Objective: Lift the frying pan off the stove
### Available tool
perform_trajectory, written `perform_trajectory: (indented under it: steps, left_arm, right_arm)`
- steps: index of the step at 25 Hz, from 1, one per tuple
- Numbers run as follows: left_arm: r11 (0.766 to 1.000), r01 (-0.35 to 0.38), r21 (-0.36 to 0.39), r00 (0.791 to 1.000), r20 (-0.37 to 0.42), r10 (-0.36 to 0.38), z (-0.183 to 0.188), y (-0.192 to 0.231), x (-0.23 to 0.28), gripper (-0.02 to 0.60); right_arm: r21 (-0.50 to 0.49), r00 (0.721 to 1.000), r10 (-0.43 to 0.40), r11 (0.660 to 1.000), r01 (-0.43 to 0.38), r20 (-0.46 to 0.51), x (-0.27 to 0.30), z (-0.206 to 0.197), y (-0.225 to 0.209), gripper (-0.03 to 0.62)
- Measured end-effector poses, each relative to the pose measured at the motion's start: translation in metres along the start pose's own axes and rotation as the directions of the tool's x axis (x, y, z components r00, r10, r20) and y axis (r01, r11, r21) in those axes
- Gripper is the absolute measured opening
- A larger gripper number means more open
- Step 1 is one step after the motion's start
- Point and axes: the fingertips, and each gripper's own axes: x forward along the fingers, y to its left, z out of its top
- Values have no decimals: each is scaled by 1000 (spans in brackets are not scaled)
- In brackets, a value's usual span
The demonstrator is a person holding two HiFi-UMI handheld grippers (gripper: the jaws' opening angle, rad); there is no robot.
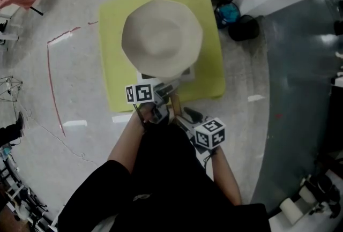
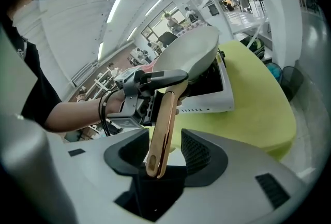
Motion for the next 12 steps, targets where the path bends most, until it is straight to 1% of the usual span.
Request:
perform_trajectory:
  steps: [5, 12]
  left_arm:
    - [1000, 0, 4, 1000, -10, 0, -2, 0, 1, 233]
    - [1000, -8, 13, 1000, -20, 9, -2, 1, 1, 233]
  right_arm:
    - [30, 999, 32, 999, -32, -8, 7, -1, -1, 207]
    - [83, 994, 99, 992, -96, -37, 22, 0, 1, 207]
